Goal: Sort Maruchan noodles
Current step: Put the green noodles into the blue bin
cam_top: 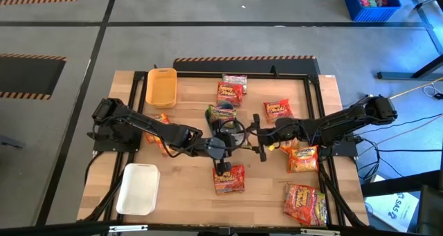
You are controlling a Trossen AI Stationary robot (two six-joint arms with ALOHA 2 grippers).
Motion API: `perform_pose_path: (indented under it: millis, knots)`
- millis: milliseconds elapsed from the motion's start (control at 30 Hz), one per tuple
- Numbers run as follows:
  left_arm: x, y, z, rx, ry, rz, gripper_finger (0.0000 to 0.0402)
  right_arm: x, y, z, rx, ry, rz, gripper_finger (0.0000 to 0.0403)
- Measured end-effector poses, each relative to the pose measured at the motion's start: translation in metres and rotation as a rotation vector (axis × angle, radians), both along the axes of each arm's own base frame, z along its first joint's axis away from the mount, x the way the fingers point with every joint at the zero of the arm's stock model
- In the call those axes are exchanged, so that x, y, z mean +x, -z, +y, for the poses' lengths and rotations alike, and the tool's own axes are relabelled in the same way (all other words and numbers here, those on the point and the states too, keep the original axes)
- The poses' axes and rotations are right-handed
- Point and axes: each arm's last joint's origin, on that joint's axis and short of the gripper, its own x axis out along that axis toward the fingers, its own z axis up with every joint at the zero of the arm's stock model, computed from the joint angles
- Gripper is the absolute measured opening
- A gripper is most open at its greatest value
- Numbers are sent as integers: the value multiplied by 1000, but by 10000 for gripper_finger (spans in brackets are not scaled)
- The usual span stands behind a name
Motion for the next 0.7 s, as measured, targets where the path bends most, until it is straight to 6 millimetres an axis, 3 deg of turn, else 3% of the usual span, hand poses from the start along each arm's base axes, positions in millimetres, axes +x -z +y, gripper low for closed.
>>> perform_pose_path:
  millis: [167, 333, 467, 700]
  knots:
    - [1, -1, 0, 0, -2, -14, 78, 0, 1, 0, -13, 3, 8, 149]
    - [0, 0, 0, 41, -1, 4, 116, 0, 2, 0, -24, 8, 14, 78]
    - [-12, -5, 3, 75, -75, 41, 151, 0, 1, -1, -22, 25, 13, 73]
    - [-59, -5, 3, 96, -211, 272, 165, 4, -5, -3, -45, 101, 59, 76]
